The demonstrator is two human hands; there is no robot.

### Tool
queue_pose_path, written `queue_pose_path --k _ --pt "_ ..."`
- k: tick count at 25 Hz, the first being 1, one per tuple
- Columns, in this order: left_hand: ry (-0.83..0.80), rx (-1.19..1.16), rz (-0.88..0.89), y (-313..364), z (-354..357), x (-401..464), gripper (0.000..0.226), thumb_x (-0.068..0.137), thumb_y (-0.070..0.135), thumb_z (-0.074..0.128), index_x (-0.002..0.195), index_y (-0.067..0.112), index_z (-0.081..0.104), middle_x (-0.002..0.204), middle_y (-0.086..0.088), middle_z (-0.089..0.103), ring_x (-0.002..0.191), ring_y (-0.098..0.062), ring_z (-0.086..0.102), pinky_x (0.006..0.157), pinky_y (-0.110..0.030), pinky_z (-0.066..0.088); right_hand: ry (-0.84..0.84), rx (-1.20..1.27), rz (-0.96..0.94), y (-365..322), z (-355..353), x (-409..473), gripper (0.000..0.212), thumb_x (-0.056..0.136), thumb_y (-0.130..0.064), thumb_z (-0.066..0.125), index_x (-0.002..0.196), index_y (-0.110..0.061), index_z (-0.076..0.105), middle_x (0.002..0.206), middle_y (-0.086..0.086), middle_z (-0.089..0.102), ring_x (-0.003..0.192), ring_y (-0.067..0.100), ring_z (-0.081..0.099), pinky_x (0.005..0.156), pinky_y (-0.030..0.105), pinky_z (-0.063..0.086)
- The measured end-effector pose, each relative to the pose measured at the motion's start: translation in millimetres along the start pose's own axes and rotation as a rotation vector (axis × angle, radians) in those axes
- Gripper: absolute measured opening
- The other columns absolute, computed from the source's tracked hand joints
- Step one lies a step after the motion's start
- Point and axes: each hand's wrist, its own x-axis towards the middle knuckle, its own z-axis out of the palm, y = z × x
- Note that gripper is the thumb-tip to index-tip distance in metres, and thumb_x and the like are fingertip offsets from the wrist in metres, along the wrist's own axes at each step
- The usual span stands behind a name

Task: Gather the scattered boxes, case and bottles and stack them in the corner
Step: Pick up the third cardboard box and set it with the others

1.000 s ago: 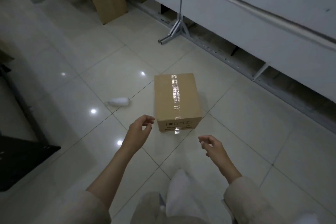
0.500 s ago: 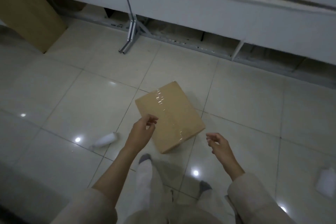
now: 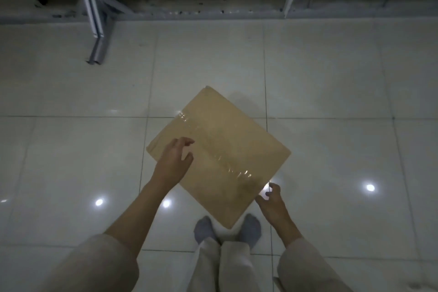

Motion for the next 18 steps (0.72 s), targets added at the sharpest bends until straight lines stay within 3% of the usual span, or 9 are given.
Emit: queue_pose_path --k 2,4,7,10,14,18 --pt "-0.017 0.101 -0.041 -29.6 20.6 36.3 0.047 0.085 0.011 0.059 0.129 0.004 0.045 0.132 -0.018 0.047 0.124 -0.033 0.042 0.101 -0.036 0.035 0.07 0.038 -0.035 20.0 21.8 33.1 0.059 0.087 -0.002 0.056 0.137 -0.002 0.026 0.121 0.011 0.047 0.11 0.027 0.05 0.058 0.007 0.034" --pt "0.018 0.213 -0.096 -52.9 33.3 65.2 0.064 0.08 0.017 0.067 0.134 -0.001 0.037 0.137 -0.023 0.039 0.128 -0.036 0.037 0.103 -0.041 0.03 0.137 0.088 -0.072 35.0 41.5 57.3 0.063 0.084 0.001 0.057 0.136 -0.002 0.022 0.113 0.007 0.046 0.107 0.026 0.052 0.051 0.005 0.034" --pt "0.117 0.309 -0.163 -80.6 43.4 98.6 0.094 0.068 0.029 0.078 0.139 -0.004 0.026 0.143 -0.024 0.033 0.135 -0.036 0.03 0.108 -0.048 0.028 0.208 0.187 -0.103 53.9 63.2 75.6 0.079 0.085 -0.006 0.062 0.142 -0.008 0.008 0.118 0.003 0.044 0.104 0.016 0.047 0.065 0.004 0.033" --pt "0.082 0.276 -0.272 -96.2 42.9 118.3 0.112 0.061 0.047 0.08 0.143 0.004 0.017 0.149 -0.02 0.026 0.14 -0.036 0.024 0.112 -0.053 0.022 0.224 0.28 -0.086 60.9 71.0 80.3 0.081 0.085 -0.014 0.063 0.143 -0.015 0.006 0.12 0.0 0.046 0.102 0.014 0.05 0.081 0.02 0.038" --pt "0.088 0.226 -0.273 -90.4 37.1 121.8 0.104 0.062 0.047 0.079 0.141 0.005 0.025 0.141 -0.022 0.033 0.133 -0.04 0.029 0.108 -0.054 0.029 0.266 0.392 -0.069 58.4 63.6 77.6 0.079 0.082 -0.011 0.067 0.141 -0.02 0.016 0.122 -0.001 0.048 0.103 0.016 0.051 0.089 0.031 0.041" --pt "0.164 0.269 -0.199 -54.0 27.0 106.2 0.1 0.064 0.053 0.075 0.139 0.008 0.027 0.139 -0.02 0.031 0.131 -0.037 0.027 0.103 -0.056 0.029 0.25 0.435 -0.051 49.1 27.8 67.3 0.078 0.078 -0.025 0.071 0.139 -0.03 0.022 0.126 -0.002 0.051 0.113 0.021 0.053 0.1 0.041 0.043"
